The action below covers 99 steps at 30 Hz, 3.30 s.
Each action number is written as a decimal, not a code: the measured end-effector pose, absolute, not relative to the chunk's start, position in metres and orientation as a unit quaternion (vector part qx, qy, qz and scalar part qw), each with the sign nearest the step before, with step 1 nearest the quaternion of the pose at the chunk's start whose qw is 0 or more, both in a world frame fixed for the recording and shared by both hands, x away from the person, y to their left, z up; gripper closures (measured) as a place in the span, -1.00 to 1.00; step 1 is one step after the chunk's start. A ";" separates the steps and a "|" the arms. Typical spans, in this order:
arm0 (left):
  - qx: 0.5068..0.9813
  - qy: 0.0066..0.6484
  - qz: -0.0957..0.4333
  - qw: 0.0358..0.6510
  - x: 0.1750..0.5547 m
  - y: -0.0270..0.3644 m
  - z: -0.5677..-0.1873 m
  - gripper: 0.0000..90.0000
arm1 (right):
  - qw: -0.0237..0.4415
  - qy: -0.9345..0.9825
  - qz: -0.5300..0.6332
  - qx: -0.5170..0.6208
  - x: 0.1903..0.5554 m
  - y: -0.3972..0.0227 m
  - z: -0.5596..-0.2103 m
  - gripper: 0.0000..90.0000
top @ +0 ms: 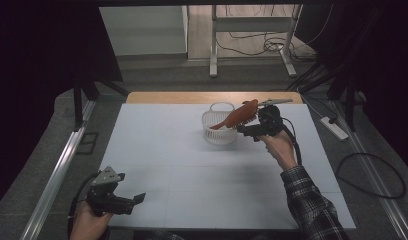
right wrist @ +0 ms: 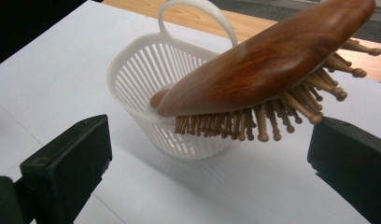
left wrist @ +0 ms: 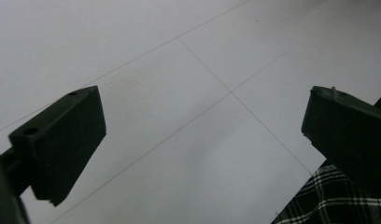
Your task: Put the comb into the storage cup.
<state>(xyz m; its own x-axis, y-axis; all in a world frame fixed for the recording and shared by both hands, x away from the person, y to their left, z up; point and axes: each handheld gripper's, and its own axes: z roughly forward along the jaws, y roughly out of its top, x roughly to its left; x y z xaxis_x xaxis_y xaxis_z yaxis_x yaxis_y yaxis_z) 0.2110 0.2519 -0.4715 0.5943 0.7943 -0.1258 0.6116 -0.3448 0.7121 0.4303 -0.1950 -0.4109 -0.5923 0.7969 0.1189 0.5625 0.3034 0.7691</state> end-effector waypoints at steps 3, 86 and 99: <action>0.808 0.435 0.123 0.377 0.211 0.253 -0.471 -1.00 | 0.141 0.796 0.405 0.426 0.428 -0.194 -0.411 -1.00; 0.808 0.440 0.121 0.372 0.208 0.260 -0.471 -1.00 | 0.101 0.832 0.400 0.370 0.353 -0.220 -0.432 -1.00; 0.808 0.440 0.120 0.373 0.208 0.260 -0.471 -1.00 | 0.095 0.837 0.386 0.377 0.338 -0.235 -0.436 -1.00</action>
<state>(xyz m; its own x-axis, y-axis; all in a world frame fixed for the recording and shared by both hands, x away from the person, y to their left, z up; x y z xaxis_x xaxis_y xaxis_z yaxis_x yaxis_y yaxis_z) 0.2078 0.2599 -0.4710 0.5832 0.8012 -0.1342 0.6218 -0.3339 0.7084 0.3375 -0.2350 -0.4359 -0.6979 0.7039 0.1323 0.5578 0.4184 0.7168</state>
